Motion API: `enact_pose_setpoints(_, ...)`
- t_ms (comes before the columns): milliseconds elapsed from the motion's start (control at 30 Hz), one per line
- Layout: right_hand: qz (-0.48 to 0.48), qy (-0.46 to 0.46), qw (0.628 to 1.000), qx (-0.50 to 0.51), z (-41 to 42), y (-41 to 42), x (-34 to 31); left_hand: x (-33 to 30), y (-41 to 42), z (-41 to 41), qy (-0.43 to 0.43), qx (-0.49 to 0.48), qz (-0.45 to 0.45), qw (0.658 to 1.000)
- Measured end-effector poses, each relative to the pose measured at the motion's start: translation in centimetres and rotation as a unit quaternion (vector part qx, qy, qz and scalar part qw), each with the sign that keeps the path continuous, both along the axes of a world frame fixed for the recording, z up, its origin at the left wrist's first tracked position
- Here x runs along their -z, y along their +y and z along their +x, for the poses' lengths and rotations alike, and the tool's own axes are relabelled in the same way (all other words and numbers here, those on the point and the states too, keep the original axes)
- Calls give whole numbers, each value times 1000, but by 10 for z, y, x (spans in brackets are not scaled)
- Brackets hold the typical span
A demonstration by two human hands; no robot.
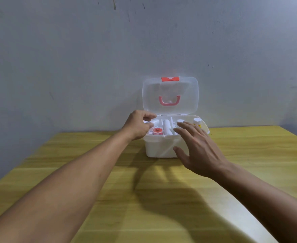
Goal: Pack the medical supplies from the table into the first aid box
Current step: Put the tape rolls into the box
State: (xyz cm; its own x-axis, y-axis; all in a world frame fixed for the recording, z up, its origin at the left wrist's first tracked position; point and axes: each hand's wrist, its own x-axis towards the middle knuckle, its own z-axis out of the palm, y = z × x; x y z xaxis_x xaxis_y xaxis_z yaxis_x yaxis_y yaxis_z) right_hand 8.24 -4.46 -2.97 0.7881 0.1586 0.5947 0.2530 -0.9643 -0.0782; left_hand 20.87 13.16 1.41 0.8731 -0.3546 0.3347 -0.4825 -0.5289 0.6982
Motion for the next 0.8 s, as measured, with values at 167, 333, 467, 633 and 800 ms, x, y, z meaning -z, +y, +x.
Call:
enact_pose_setpoints(167,10,3,1000,3,3,-1,0,-3,11,-1,-12,-29,34,999)
enact_pose_setpoints(333,13,4,1000,3,7,4,0,1,13,-3,-12,-34,52,998)
enact_pose_setpoints(467,20,1,1000,-3,9,8,2,-2,12,-3,-20,-23,72,997)
enact_pose_setpoints(633,17,2,1000,-2,10,7,4,-8,11,-2,-42,-32,95,994)
enact_pose_setpoints(800,9,0,1000,-1,8,7,8,-8,8,-7,-45,-31,151,987)
